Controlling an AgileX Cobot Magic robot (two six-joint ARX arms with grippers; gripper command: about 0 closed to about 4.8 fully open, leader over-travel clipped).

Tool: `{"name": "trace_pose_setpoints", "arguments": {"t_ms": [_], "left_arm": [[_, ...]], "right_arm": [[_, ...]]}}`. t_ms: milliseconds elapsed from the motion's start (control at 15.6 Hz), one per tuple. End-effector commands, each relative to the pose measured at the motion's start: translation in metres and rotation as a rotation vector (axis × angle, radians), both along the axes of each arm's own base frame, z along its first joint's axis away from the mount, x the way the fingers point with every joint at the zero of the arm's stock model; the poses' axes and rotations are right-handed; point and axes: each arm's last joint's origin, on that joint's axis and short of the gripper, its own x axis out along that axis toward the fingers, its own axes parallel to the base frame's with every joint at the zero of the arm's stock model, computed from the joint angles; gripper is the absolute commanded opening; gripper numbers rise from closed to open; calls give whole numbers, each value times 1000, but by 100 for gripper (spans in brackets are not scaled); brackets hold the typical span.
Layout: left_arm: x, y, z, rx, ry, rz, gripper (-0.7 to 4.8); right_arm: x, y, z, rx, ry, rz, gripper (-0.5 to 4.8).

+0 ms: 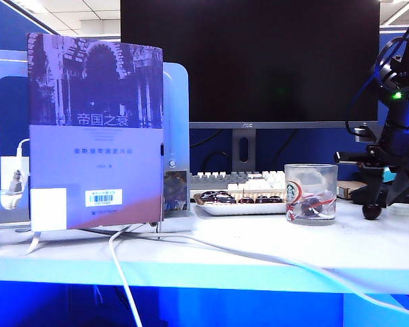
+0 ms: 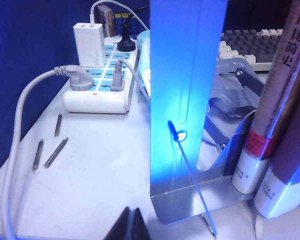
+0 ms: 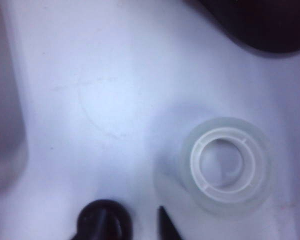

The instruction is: Pick up the cherry on the right side of the glass and put it inside the glass.

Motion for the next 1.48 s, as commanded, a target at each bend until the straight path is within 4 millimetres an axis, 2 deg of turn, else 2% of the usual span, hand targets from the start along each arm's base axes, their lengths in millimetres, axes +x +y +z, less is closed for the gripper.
{"name": "trace_pose_setpoints", "arguments": {"t_ms": [64, 257, 386, 836, 1479], "left_arm": [[0, 0, -1, 4, 9, -4, -5], [0, 0, -1, 4, 9, -4, -5], [0, 0, -1, 4, 9, -4, -5], [0, 0, -1, 4, 9, -4, -5], [0, 0, -1, 4, 9, -4, -5]], "right_arm": [[0, 1, 1, 20, -5, -2, 171], [0, 2, 1, 51, -4, 11, 174], [1, 2, 2, 78, -12, 1, 235], [3, 2, 4, 114, -43, -38, 235], [2, 6, 3, 299, -11, -43, 235]]}}
